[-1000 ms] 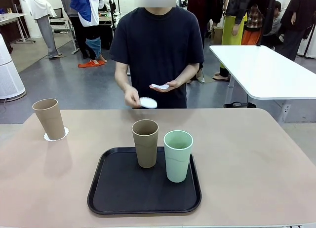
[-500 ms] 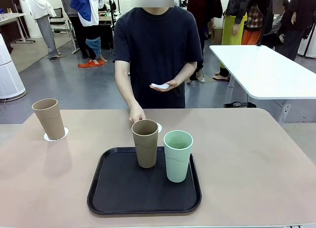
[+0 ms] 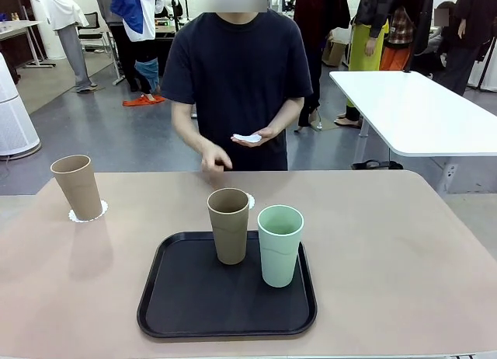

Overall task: Place coasters on the table and set cups on them.
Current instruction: Take one Reusable plastic cup from the Flat Tray and place it on a coaster set by the human.

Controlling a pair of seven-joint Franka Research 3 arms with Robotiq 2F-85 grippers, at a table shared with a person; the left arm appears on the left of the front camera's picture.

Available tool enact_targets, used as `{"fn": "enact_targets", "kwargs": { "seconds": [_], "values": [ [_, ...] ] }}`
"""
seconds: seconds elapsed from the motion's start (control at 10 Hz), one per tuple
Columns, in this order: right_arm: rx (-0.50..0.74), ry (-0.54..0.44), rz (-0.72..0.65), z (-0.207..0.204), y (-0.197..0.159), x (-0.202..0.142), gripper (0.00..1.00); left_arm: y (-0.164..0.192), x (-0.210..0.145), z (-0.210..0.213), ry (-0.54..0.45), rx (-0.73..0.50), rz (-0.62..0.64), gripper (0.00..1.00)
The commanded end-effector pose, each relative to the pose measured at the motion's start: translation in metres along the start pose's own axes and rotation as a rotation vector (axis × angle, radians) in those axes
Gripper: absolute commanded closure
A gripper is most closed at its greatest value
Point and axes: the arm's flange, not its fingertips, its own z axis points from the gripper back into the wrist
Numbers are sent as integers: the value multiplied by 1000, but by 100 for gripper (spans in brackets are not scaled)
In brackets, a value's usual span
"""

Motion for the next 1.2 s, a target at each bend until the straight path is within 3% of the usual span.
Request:
{"fn": "enact_targets", "kwargs": {
  "seconds": [0.0, 1.1],
  "values": [
    [2, -5, 13, -1, 0, 1, 0, -2, 2, 2, -4, -11, -6, 0],
    [2, -5, 13, -1, 0, 1, 0, -2, 2, 2, -4, -11, -6, 0]
  ]
}}
